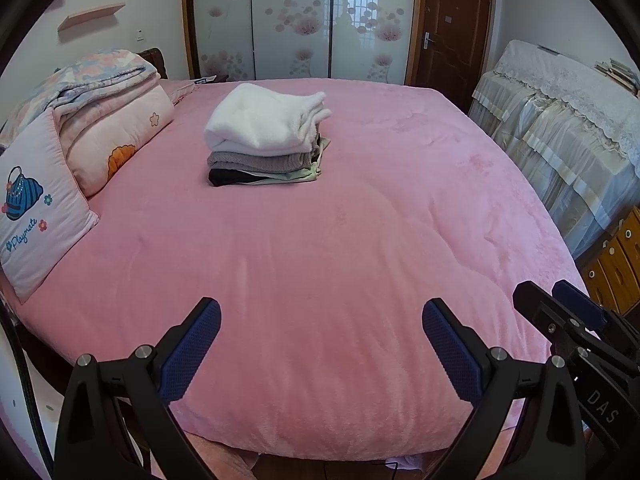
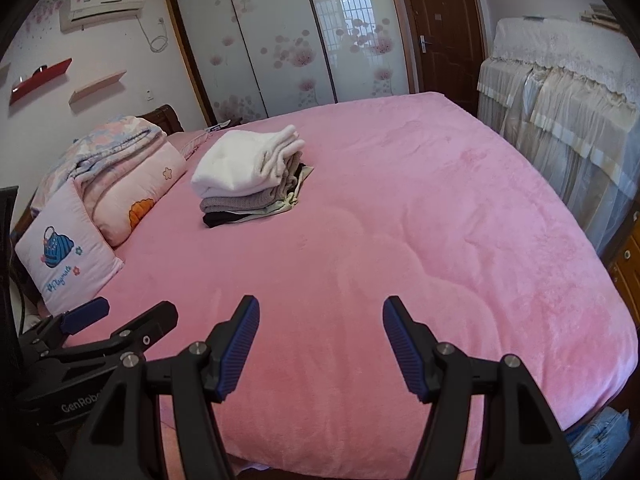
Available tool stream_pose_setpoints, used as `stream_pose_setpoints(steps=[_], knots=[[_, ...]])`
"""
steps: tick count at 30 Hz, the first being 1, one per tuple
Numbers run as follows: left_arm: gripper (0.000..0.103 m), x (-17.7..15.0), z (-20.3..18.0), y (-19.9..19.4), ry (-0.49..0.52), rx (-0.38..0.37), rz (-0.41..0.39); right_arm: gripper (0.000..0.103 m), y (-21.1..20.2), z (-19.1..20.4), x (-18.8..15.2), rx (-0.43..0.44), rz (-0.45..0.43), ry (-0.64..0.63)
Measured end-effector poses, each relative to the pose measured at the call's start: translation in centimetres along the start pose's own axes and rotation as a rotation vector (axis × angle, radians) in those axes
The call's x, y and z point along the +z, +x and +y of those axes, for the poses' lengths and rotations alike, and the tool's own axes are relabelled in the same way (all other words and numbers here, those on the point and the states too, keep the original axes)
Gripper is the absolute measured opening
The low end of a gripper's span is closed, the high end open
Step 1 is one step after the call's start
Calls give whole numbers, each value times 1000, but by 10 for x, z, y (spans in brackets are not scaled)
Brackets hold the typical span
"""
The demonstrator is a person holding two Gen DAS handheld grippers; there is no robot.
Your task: Fold large clothes
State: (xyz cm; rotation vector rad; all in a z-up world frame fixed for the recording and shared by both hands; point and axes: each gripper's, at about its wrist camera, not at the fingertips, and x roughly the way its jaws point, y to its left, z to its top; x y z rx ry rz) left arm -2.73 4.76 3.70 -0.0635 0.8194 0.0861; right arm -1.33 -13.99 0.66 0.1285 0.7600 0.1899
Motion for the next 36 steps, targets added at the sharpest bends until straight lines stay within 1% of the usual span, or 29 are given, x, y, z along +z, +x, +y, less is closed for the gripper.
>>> stream_pose_setpoints(steps=[2,4,5,6,9,18,36], knots=[[100,0,-3,0,3,10,-1,66,-1,1,-1,-12,-6,-11],[100,0,-4,-2,-2,15,-5,70,-2,3,-1,-24,-15,-21],[100,0,-3,-2,-5,11,-6,76,-3,3,-2,-19,-24,-22],[100,0,-3,-2,-9,8,-5,80,-5,4,-2,-14,-30,-21],[100,0,-2,-3,-12,6,-7,80,-9,5,-2,-19,-50,-26],[100,-4,-2,-7,-13,15,-12,80,-12,9,-3,-33,-52,-30],[100,-8,0,-1,-13,26,17,80,-8,11,-5,-79,-32,-33]])
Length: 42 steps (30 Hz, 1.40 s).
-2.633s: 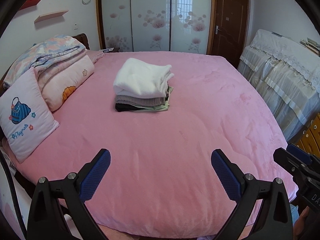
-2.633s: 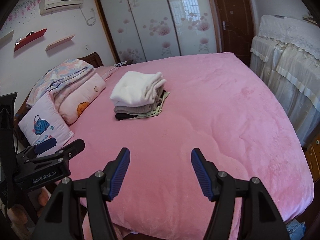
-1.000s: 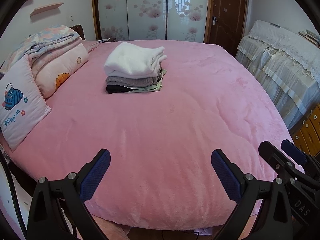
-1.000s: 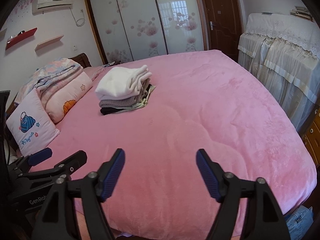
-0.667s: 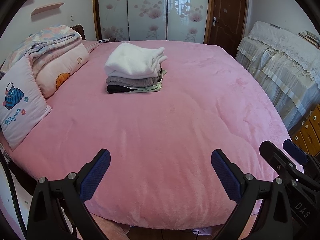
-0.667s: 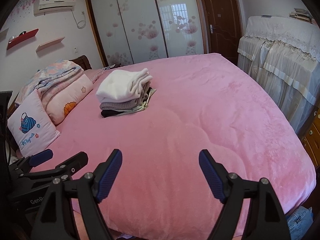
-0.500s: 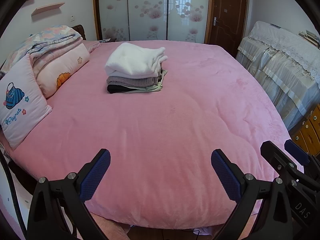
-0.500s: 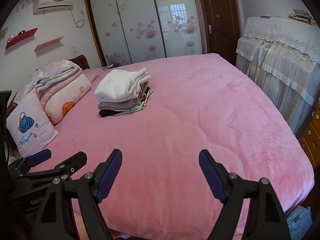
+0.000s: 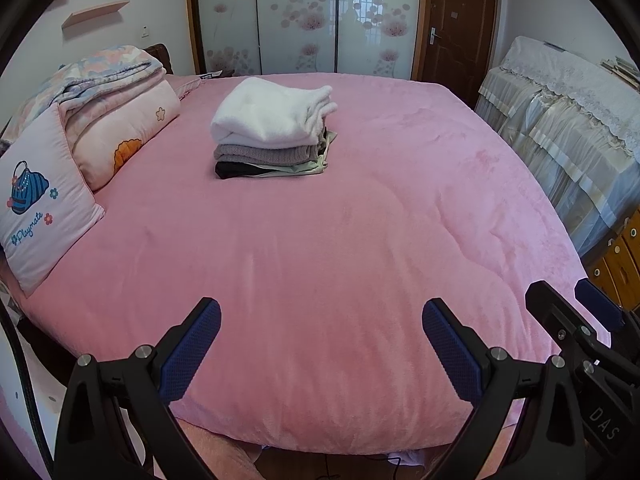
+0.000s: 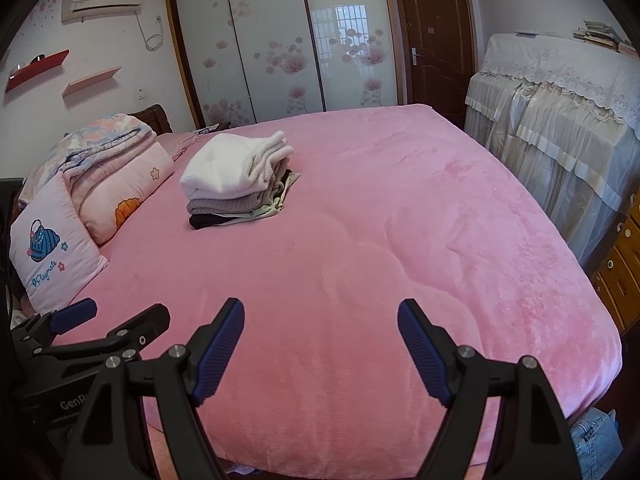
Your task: Fold large clothes
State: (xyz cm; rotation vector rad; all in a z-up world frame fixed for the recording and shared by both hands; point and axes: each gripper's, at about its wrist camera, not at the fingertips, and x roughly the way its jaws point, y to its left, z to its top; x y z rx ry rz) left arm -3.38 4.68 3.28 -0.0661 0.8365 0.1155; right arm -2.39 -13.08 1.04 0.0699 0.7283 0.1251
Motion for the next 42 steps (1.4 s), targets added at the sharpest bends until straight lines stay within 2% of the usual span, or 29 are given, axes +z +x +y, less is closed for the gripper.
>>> stream_pose_setpoints(steps=[42], knots=[[100,1,4,25,-4,21,62,80,27,-6,1,-17,60,5]])
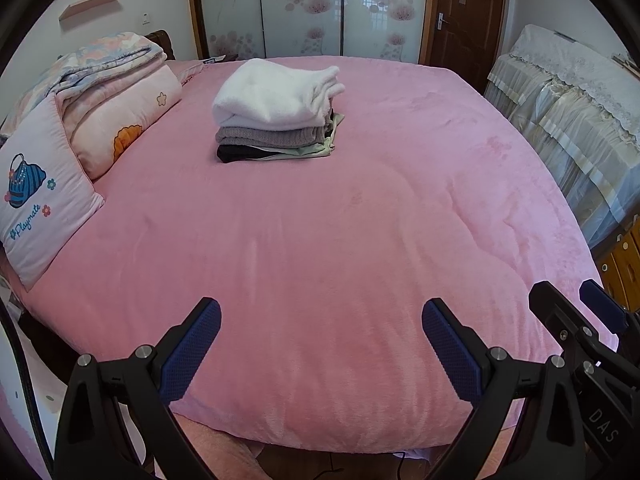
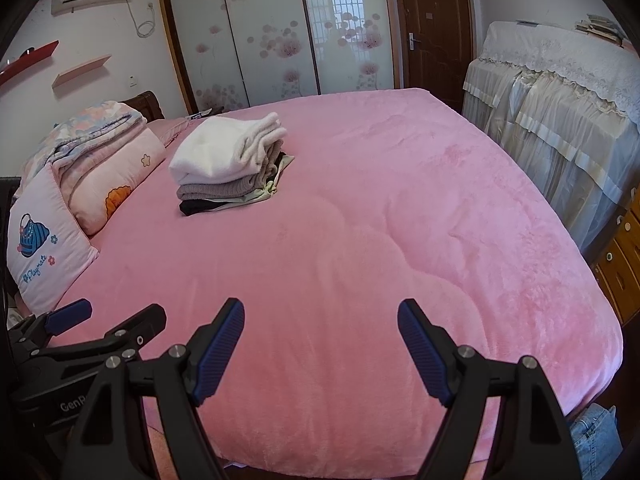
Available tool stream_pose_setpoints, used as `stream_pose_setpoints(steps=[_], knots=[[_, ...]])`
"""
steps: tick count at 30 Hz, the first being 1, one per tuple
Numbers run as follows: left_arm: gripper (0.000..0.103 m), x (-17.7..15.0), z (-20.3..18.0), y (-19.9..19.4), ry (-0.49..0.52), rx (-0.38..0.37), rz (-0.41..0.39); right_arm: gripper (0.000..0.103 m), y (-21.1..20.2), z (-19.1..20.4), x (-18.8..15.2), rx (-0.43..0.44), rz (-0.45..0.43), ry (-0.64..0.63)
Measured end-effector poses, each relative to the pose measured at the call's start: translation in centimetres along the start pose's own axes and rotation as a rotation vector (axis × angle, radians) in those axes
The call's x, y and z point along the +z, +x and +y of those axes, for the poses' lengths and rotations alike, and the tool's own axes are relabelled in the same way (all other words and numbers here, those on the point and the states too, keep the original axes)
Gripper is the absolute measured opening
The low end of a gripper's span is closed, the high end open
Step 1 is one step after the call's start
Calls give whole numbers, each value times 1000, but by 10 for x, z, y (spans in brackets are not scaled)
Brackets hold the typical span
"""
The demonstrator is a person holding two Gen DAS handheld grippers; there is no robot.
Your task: Fold large clothes
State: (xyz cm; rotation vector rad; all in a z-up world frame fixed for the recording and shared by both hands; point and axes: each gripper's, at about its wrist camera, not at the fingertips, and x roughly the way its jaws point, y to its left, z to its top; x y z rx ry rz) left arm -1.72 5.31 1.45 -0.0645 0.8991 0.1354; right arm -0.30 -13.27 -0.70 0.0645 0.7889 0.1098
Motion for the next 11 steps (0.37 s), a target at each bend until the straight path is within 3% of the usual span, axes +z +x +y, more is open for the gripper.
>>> stream_pose_setpoints(steps=[11], knots=[[100,0,-1,2,4,8,-2,80,1,0,1,-1,3,0]])
